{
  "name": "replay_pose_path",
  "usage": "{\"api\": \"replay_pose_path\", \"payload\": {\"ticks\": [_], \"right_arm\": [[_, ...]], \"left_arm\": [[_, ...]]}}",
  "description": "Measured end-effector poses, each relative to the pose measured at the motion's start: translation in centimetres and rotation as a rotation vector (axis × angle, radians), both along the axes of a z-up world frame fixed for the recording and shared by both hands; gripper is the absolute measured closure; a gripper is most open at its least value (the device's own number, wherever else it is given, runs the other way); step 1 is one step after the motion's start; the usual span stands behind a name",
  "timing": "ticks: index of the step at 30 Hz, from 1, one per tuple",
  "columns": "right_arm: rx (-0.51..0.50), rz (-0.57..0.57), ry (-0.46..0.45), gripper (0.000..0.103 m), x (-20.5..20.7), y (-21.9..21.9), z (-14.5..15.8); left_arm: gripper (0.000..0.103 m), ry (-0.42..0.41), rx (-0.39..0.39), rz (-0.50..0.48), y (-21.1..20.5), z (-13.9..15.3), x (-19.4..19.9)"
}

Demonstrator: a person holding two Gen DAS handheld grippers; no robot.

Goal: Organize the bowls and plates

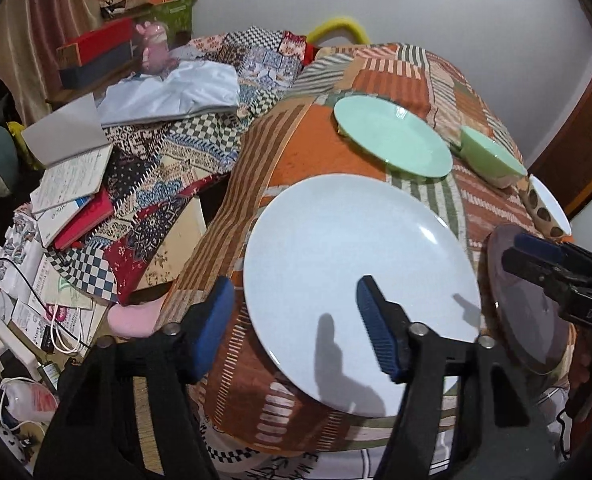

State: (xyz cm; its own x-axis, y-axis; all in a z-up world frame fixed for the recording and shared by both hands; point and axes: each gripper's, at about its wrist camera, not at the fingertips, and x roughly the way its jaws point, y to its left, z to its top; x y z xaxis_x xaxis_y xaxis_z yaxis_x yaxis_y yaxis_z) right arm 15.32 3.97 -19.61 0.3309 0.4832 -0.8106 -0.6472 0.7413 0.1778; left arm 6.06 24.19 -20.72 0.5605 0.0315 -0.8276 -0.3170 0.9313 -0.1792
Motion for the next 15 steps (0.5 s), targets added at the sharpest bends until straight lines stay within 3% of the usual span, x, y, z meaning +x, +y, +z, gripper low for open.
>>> {"api": "replay_pose_path", "payload": {"ticks": [2, 5, 15], "right_arm": [[-0.015, 0.023, 0.021, 0.06, 0.2, 0.8, -0.6], [-0.029, 0.041, 0.062, 0.067, 0.7, 1.4, -1.5], [-0.065, 0.055, 0.123, 0.071, 1.4, 2.3, -2.8]], "left_arm": [[0.05, 0.01, -0.009, -0.002, 0.3, -0.4, 0.1], [0.056, 0.016, -0.024, -0.007, 0.8, -0.9, 0.2], [0.066, 0.035, -0.07, -0.018, 1.7, -1.8, 0.5]]}}
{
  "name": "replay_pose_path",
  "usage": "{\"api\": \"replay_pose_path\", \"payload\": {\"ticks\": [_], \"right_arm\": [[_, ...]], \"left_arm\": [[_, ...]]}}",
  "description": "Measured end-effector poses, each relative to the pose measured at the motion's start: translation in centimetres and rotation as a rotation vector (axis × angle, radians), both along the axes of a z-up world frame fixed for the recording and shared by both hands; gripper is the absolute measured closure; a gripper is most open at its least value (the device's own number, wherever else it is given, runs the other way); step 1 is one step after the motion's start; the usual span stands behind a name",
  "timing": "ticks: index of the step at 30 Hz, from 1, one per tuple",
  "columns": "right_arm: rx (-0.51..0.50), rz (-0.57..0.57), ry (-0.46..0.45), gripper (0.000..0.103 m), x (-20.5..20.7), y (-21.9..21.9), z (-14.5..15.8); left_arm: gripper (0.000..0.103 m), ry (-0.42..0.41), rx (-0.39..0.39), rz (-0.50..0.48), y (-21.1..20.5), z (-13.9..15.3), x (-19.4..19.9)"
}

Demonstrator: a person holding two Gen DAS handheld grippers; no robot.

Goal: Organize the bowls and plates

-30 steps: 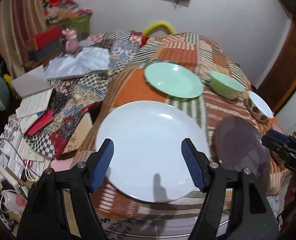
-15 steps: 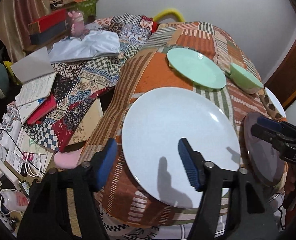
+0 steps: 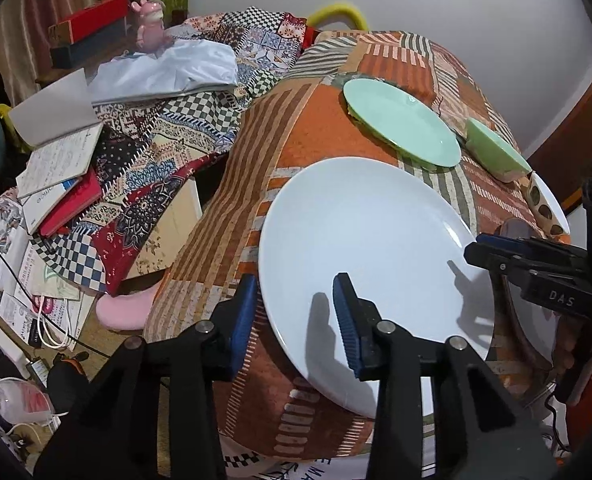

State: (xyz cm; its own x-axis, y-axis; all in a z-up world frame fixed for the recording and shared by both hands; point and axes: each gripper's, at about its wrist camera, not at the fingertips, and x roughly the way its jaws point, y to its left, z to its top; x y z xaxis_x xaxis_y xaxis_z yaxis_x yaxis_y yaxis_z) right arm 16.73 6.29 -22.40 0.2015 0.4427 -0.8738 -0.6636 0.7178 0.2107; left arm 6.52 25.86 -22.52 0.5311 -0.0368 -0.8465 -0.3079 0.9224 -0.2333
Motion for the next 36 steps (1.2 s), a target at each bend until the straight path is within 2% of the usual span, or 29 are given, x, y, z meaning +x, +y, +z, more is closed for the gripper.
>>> {"api": "replay_pose_path", "payload": {"ticks": [8, 12, 18, 36], "right_arm": [[-0.026, 0.014, 0.013, 0.072, 0.4, 0.4, -0.5], [-0.053, 0.03, 0.011, 0.07, 0.4, 1.2, -1.0], [-0.038, 0.01, 0.013, 0.072, 0.4, 1.1, -0.9], [0.043, -0.045, -0.062, 0.072, -0.7, -1.4, 1.9]], "left_arm": [[0.069, 0.02, -0.037, -0.017, -0.3, -0.9, -0.3], [0.069, 0.025, -0.039, -0.019, -0.4, -1.3, -0.2], [0.069, 0.026, -0.034, -0.012, -0.7, -1.1, -0.2], [0.068, -0.061, 0.04, -0.007, -2.6, 2.5, -0.8]]}}
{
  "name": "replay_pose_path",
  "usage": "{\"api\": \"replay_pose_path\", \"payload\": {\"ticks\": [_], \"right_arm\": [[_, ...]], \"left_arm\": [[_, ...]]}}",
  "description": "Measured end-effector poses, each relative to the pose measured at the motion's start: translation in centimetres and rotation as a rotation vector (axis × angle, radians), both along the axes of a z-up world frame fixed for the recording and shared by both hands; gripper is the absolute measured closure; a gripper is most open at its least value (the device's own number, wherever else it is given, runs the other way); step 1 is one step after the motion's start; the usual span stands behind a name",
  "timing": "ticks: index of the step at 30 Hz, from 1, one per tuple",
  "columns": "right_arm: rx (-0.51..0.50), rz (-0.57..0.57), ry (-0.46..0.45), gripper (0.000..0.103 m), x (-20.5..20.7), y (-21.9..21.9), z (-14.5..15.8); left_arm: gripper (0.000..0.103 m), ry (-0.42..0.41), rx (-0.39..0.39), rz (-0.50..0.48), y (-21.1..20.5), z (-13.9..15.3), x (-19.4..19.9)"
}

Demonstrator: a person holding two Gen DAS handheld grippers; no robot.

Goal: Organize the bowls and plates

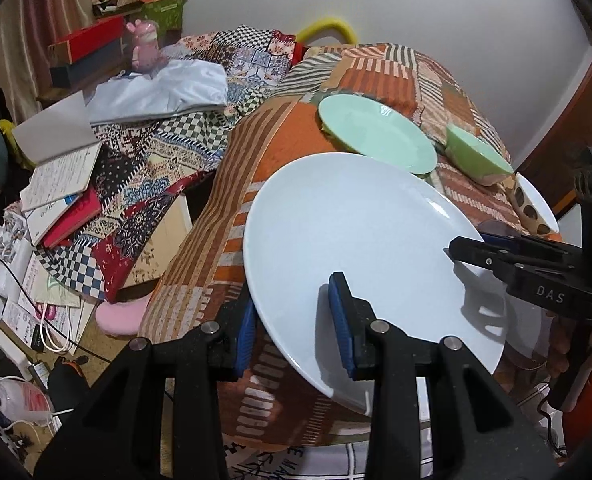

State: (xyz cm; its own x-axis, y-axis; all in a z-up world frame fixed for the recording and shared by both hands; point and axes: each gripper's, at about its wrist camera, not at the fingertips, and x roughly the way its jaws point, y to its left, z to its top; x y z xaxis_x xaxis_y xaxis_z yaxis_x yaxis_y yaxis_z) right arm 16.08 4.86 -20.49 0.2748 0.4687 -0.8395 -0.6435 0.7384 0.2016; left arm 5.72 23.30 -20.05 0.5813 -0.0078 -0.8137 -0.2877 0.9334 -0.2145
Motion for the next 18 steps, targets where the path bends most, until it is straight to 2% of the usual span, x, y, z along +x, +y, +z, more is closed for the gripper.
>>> {"api": "replay_pose_path", "payload": {"ticks": [18], "right_arm": [[0.059, -0.095, -0.038, 0.072, -0.8, -6.1, 2.0]], "left_arm": [[0.068, -0.039, 0.018, -0.068, -5.1, 2.1, 1.0]]}}
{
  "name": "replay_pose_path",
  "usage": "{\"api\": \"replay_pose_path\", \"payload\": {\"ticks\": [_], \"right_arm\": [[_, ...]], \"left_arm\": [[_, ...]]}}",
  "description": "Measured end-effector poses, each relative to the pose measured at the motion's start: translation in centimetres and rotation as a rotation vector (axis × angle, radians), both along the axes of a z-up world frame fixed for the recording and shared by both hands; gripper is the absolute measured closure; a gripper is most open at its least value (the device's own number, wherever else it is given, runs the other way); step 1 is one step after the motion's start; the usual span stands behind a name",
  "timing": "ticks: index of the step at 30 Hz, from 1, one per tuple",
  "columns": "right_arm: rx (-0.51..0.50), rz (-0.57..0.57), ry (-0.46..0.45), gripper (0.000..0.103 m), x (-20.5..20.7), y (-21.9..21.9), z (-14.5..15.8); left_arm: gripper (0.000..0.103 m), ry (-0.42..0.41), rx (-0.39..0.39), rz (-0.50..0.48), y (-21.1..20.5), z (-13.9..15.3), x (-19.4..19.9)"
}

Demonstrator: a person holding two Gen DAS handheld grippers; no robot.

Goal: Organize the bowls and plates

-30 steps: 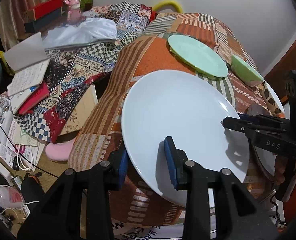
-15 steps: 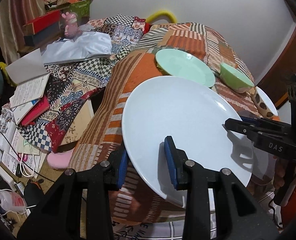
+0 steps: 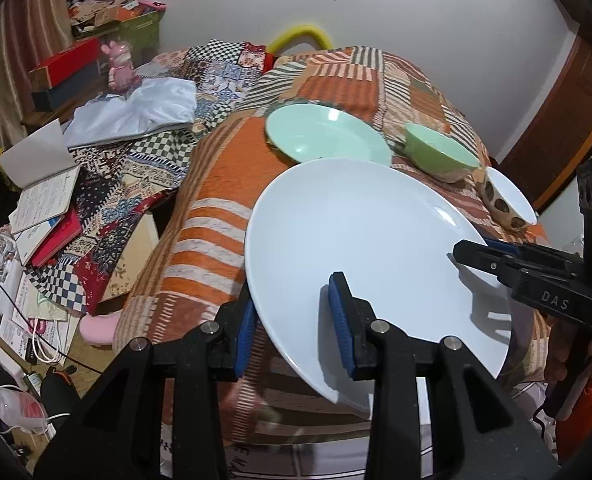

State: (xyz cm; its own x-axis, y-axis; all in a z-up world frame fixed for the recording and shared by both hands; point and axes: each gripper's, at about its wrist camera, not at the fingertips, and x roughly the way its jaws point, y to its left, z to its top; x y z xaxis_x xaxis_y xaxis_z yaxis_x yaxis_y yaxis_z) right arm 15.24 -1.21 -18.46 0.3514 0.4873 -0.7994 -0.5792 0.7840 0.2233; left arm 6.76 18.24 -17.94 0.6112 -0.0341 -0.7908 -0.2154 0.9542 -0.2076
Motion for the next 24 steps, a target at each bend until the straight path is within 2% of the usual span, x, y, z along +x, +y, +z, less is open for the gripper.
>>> {"api": "replay_pose_path", "payload": {"ticks": [16, 24], "right_arm": [[0.026, -0.127, -0.028, 0.072, -1.0, -7.1, 1.1], [0.041, -0.183, -0.016, 0.072, -1.8, -10.1, 0.6]], "left_arm": [[0.068, -0.016, 0.01, -0.13, -6.8, 1.0, 2.0], [0.068, 0.002, 0.01, -0.186, -9.5, 0.6, 2.6]]}}
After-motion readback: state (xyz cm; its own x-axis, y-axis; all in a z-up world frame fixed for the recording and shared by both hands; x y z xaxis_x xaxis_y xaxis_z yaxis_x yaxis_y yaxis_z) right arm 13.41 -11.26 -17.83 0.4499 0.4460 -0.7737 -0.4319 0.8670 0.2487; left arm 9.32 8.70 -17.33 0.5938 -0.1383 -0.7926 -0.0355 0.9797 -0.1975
